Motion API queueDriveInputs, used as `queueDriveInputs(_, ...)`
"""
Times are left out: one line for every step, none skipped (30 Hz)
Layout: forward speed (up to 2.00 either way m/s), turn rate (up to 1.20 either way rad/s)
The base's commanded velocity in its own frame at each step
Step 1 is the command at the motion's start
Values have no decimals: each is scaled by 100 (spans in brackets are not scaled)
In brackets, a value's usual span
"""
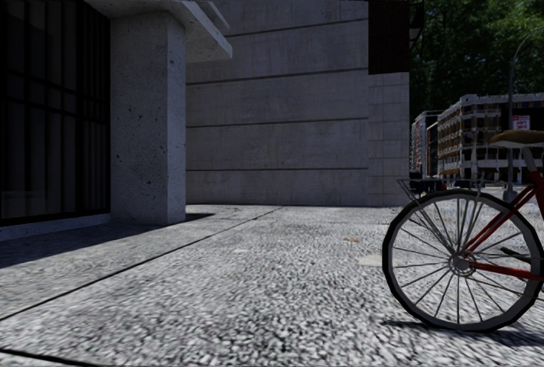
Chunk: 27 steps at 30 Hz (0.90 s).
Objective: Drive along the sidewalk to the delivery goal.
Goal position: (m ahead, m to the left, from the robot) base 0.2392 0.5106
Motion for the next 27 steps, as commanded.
queueDriveInputs(114, 51)
queueDriveInputs(114, 57)
queueDriveInputs(114, 58)
queueDriveInputs(114, 49)
queueDriveInputs(114, 49)
queueDriveInputs(114, 33)
queueDriveInputs(43, 0)
queueDriveInputs(0, 0)
queueDriveInputs(0, 0)
queueDriveInputs(0, 0)
queueDriveInputs(0, 0)
queueDriveInputs(0, 0)
queueDriveInputs(0, 0)
queueDriveInputs(0, 0)
queueDriveInputs(0, 0)
queueDriveInputs(0, 0)
queueDriveInputs(0, 0)
queueDriveInputs(0, 0)
queueDriveInputs(0, 0)
queueDriveInputs(0, 0)
queueDriveInputs(0, 0)
queueDriveInputs(0, 0)
queueDriveInputs(0, 0)
queueDriveInputs(0, 0)
queueDriveInputs(0, 0)
queueDriveInputs(0, 0)
queueDriveInputs(0, 0)
